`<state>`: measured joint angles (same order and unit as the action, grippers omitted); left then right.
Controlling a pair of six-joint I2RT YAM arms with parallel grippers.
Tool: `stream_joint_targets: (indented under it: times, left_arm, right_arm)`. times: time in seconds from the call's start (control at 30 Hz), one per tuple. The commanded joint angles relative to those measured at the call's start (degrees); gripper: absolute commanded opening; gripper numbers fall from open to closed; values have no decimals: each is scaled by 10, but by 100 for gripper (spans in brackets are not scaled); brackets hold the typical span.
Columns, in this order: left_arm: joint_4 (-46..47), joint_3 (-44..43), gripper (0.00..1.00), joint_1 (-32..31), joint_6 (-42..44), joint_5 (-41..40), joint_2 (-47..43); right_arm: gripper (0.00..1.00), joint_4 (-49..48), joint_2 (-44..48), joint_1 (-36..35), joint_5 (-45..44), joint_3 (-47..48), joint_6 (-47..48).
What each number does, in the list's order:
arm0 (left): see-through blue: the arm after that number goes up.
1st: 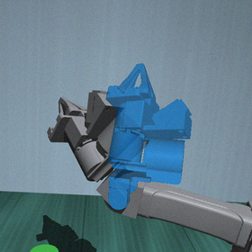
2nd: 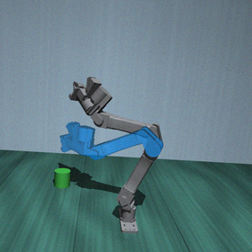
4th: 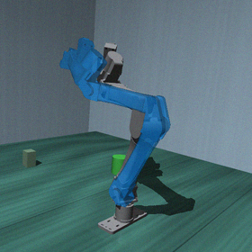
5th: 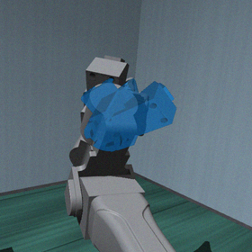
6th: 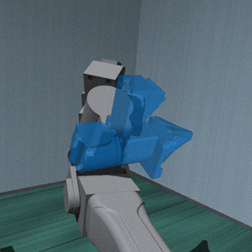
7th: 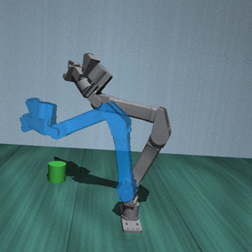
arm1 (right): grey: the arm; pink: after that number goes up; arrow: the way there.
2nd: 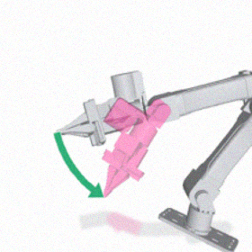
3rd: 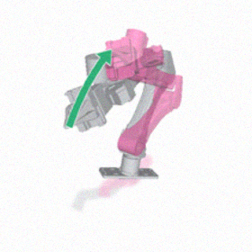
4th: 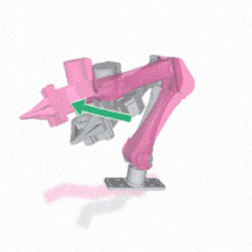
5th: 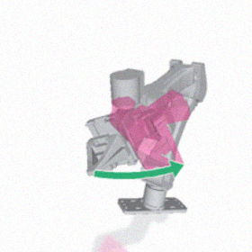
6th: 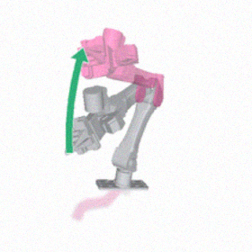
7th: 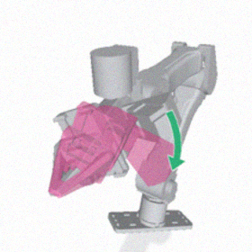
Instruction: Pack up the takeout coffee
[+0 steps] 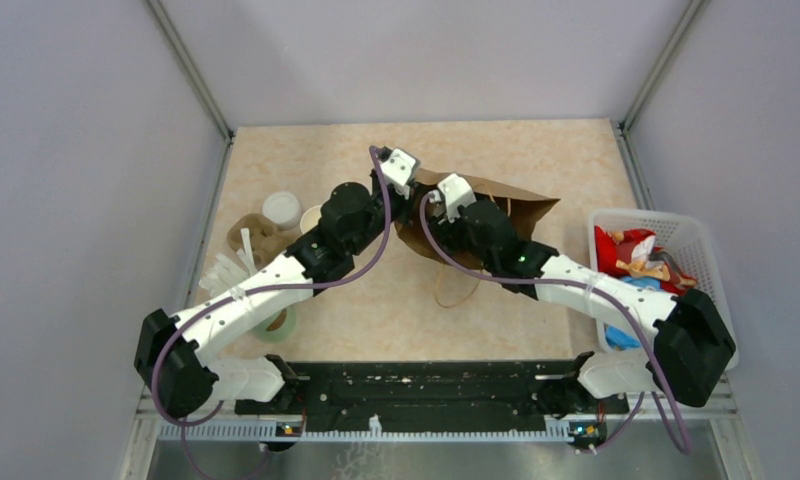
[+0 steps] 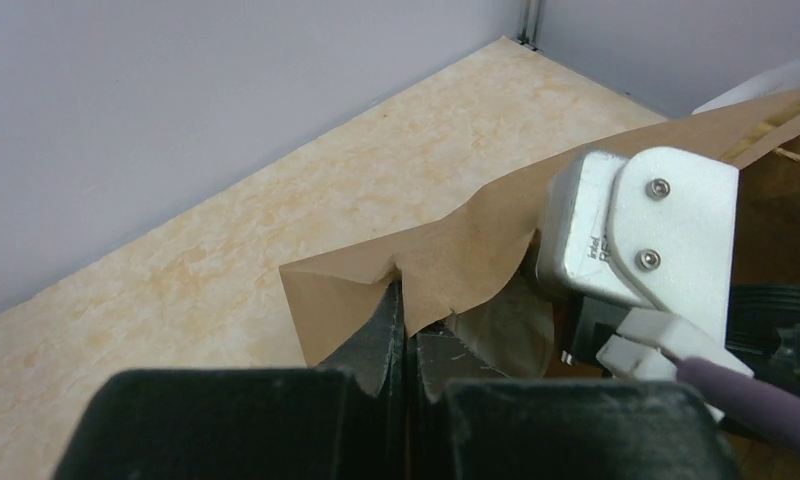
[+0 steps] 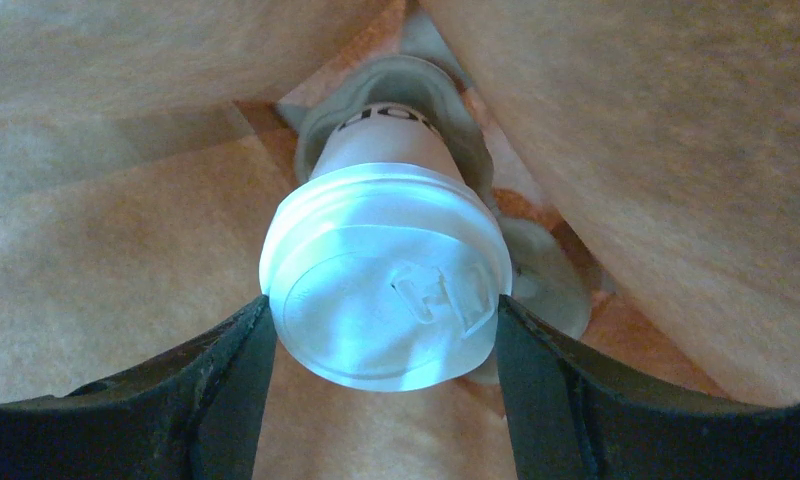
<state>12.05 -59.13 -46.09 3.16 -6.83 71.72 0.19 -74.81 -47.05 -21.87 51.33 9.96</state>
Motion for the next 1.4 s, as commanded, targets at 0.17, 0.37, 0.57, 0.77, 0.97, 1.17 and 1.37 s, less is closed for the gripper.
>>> stream_joint_targets:
  times: [0.17, 0.37, 0.57, 0.77, 0.97, 1.17, 1.37]
  left_arm:
    - [71, -17, 0, -8, 12, -25, -15]
    - [56, -34, 0, -7, 23, -32, -7]
    - [36, -49, 0, -7, 18, -36, 3]
    - [46, -40, 0, -7, 13, -6, -6]
    - [50, -27, 0, -8, 17, 13, -14]
    - [44, -23, 0, -8, 20, 14, -18]
    - [37, -15, 0, -8, -5, 34, -22]
  right_arm:
    - [48, 22, 75, 13, 119, -57, 117]
    - [48, 55, 90, 13, 121, -54, 166]
    - [48, 99, 86, 12, 137, -20, 210]
    - [48, 74, 75, 18, 96, 2, 212]
    - [48, 33, 41, 25, 51, 12, 189]
    - [48, 24, 51, 27, 34, 0, 187]
    - [47, 16, 35, 50, 43, 10, 179]
